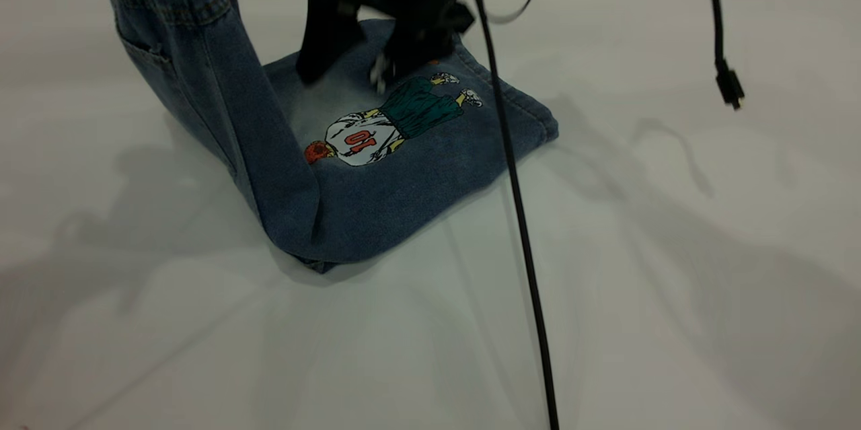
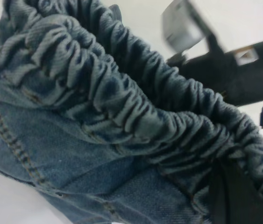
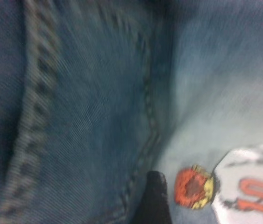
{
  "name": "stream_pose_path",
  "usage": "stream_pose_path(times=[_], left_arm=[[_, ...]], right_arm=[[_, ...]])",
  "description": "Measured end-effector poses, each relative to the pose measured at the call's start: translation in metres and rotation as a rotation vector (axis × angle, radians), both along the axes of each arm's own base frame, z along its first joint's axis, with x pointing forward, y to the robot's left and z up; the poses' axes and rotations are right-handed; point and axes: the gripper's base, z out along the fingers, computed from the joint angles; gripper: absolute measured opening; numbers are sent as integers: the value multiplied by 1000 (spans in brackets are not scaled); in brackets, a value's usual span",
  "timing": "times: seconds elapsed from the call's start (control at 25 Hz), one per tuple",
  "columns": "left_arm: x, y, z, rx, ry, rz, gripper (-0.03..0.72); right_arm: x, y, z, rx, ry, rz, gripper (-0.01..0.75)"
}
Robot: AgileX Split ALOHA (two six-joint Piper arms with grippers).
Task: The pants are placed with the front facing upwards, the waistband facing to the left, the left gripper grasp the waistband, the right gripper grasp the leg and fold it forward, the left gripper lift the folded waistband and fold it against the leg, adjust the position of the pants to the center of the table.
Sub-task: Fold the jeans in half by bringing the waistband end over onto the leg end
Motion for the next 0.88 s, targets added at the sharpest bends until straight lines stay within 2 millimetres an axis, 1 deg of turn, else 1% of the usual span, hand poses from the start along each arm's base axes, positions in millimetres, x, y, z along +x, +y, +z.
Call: stream_pose_path(times=[0.08,0.16,0.28,0.4,0.56,0.68,0.76,0.88], left_arm=[[-1,-4,0,0,-2,-13,96],[0,-10,-2,3,-3,-24,96],[4,-21,-9,12,-7,-33,96],[11,-34,-22,27,2,-41,96],[16,-51,-42,49,33,-68,96],[23,-64,-57,70,43,-75,96],[31,-73,-62,79,31,-76,96],[45,-85,-71,93,22,-98,96]], right_arm=[[6,-8,13,7,-35,-22,557],[15,-20,25,3,-74,-48,557],[29,-48,46,7,-112,-101,557],[40,-78,71,27,-149,-161,557],[49,-111,106,53,-212,-234,557],[50,-125,127,69,-252,-264,557],[48,-129,137,76,-271,-271,557],[47,-129,140,80,-272,-266,557]])
